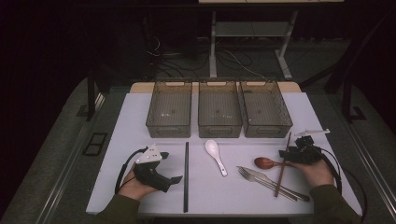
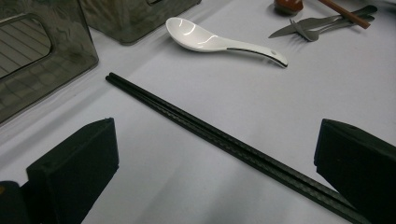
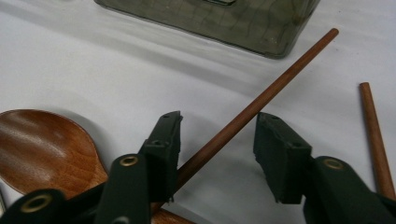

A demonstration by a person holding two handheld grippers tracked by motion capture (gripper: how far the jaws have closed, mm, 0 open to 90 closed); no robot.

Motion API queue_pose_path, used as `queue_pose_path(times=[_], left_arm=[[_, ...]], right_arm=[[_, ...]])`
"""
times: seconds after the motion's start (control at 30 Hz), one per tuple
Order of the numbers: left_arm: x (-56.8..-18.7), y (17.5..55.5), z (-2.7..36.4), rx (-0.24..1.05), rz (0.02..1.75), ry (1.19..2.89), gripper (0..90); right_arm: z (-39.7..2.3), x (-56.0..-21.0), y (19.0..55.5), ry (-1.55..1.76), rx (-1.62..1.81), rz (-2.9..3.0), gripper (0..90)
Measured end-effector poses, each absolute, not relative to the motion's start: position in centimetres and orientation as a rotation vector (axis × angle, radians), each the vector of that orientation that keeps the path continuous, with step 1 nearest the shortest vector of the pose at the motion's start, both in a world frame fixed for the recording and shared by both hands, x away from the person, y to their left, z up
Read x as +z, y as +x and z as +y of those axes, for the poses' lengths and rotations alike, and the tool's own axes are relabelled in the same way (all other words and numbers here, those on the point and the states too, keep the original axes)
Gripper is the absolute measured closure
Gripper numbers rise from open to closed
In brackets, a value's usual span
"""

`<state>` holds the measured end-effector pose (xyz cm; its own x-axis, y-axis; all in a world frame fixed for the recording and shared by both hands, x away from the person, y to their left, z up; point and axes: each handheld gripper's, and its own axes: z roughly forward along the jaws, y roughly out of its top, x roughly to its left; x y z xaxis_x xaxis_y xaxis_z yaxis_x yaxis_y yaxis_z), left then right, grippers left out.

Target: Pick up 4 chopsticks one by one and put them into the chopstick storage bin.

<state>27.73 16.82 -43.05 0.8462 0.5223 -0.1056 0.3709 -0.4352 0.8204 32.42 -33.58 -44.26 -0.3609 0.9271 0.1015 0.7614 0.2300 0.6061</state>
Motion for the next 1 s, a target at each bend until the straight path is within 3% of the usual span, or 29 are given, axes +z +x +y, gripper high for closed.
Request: queue_pose_path(times=[0.27, 1.0], left_arm=[[-43.0, 27.7, 16.8, 0.202, 0.652, 2.074, 0.0], [-43.0, 27.7, 16.9, 0.201, 0.651, 2.071, 0.0]], right_arm=[[-33.9, -44.3, 32.4, 1.582, 0.834, 2.218, 62.1], [-35.7, -43.9, 32.0, 1.555, 0.712, 2.21, 78.4]])
